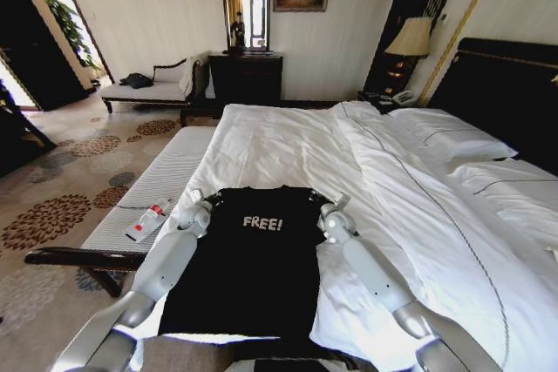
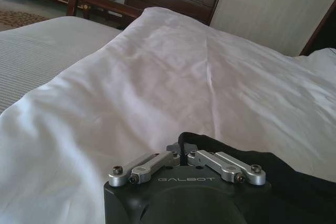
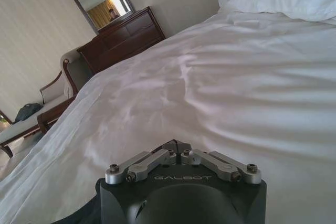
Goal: Fold the clothes on the bed.
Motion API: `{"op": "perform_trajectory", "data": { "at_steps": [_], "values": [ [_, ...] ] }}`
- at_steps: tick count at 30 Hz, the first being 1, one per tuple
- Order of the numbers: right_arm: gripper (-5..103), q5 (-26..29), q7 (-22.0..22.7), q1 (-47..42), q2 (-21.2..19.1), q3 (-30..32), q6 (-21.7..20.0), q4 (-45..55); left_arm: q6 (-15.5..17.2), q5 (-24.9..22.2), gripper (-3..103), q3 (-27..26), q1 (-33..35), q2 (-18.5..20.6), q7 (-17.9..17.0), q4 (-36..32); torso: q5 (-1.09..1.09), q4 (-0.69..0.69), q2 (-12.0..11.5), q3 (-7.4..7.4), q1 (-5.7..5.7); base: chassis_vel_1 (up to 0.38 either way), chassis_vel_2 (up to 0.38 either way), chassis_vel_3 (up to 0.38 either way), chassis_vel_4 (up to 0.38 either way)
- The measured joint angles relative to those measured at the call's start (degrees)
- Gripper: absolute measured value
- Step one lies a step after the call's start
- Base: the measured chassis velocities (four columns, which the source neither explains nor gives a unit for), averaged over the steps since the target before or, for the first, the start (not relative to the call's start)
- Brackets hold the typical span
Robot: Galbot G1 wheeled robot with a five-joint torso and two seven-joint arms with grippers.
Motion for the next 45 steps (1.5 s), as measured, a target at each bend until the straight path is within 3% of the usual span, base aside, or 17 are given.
{"op": "perform_trajectory", "data": {
  "at_steps": [8,15,16,19,20,25,26,28,29,30,32,33,34,37,39,42,45],
  "values": [
    [0,-2.89,-1.03,1.29,2.53,-0.22,1.27,-6.08,-1.43,2.52,1,1.48,-2.86,-2.24,2.05,5.55,0.01,0.02,0.00,0.00,0.00,0.000,0.000,0.000,0.000],
    [-1,-4.52,-0.56,0.67,3.46,0.19,1.46,-7.62,-0.96,3.49,-2,2.66,-3.75,-2.80,0.29,7.34,0.01,0.01,-0.01,0.00,0.01,0.000,0.000,0.000,0.000],
    [-1,-4.58,-1.43,0.42,3.34,0.62,2.18,-7.07,-0.78,3.36,2,2.61,-3.61,-2.64,-0.10,6.93,0.01,0.00,0.00,0.00,0.01,0.000,0.000,0.000,0.000],
    [15,-4.72,-4.11,-0.68,1.94,2.46,5.80,-3.33,-0.35,2.43,18,1.20,-1.85,-0.82,-1.11,3.56,0.01,0.00,0.00,0.00,0.01,0.000,0.000,0.000,0.000],
    [15,-4.72,-4.11,-0.68,1.94,2.46,5.80,-3.33,-0.35,2.43,18,1.20,-1.85,-0.82,-1.11,3.56,0.01,0.00,0.00,0.00,0.01,0.000,0.000,0.000,0.000],
    [37,-3.79,-3.93,-5.76,-3.47,7.00,9.21,5.84,0.42,0.89,33,-4.50,3.16,2.97,-1.96,-4.50,-0.01,0.04,0.00,0.00,0.01,0.000,0.000,0.000,0.000],
    [37,-2.64,-2.42,-8.75,-5.56,8.59,8.59,9.67,0.71,0.01,39,-6.93,5.27,4.17,-2.27,-7.86,0.02,-0.02,0.00,-0.01,0.01,0.000,0.000,0.000,0.000],
    [47,-0.59,0.88,-13.68,-8.03,10.59,6.10,16.22,0.87,-0.79,50,-10.33,8.73,5.92,-3.06,-12.32,0.01,-0.05,0.00,-0.02,-0.01,0.000,0.000,0.000,0.000],
    [47,-0.59,0.88,-13.68,-8.03,10.59,6.10,16.22,0.87,-0.79,50,-10.33,8.73,5.92,-3.06,-12.32,0.01,-0.05,0.00,-0.02,-0.01,0.000,0.000,0.000,0.000],
    [52,1.44,3.36,-16.42,-8.92,11.62,3.92,20.18,0.97,-0.78,50,-12.19,10.96,6.94,-3.59,-14.80,0.02,-0.04,0.00,-0.02,-0.01,0.000,0.000,0.000,0.000],
    [64,8.09,10.20,-21.19,-9.40,13.56,-0.65,27.62,1.91,-0.54,61,-15.68,15.37,8.30,-4.80,-19.06,0.00,0.05,0.00,-0.02,-0.02,0.000,0.000,0.000,0.000],
    [64,10.85,13.25,-23.02,-9.14,14.35,-2.31,30.41,2.49,-0.66,66,-17.25,17.15,8.60,-5.27,-21.02,-0.01,0.06,0.01,-0.02,-0.01,0.000,0.000,0.000,0.000],
    [64,10.85,13.25,-23.02,-9.14,14.35,-2.31,30.41,2.49,-0.66,66,-17.25,17.15,8.60,-5.27,-21.02,-0.01,0.06,0.01,-0.02,-0.01,0.000,0.000,0.000,0.000],
    [80,17.53,21.38,-30.59,-6.47,16.93,-5.34,40.32,4.36,-3.88,82,-23.54,22.86,8.59,-7.19,-29.23,-0.01,0.02,0.01,-0.02,-0.01,0.000,0.000,0.000,0.000],
    [85,18.64,22.73,-32.68,-5.51,17.25,-5.77,42.77,4.59,-4.93,82,-25.45,24.23,8.41,-7.48,-31.77,-0.02,0.00,0.01,-0.01,-0.01,0.000,0.000,0.000,0.000],
    [99,20.52,24.90,-38.56,-0.76,17.53,-6.02,48.81,4.22,-7.01,97,-32.44,29.26,7.50,-7.31,-39.52,0.03,-0.02,0.01,-0.02,-0.02,0.000,0.000,0.000,0.000],
    [100,21.47,25.35,-39.72,2.56,17.43,-5.96,49.58,3.25,-5.79,100,-35.43,32.57,6.91,-6.19,-42.27,-0.01,0.02,0.01,-0.02,-0.02,0.000,0.000,0.000,0.000]
  ]
}}
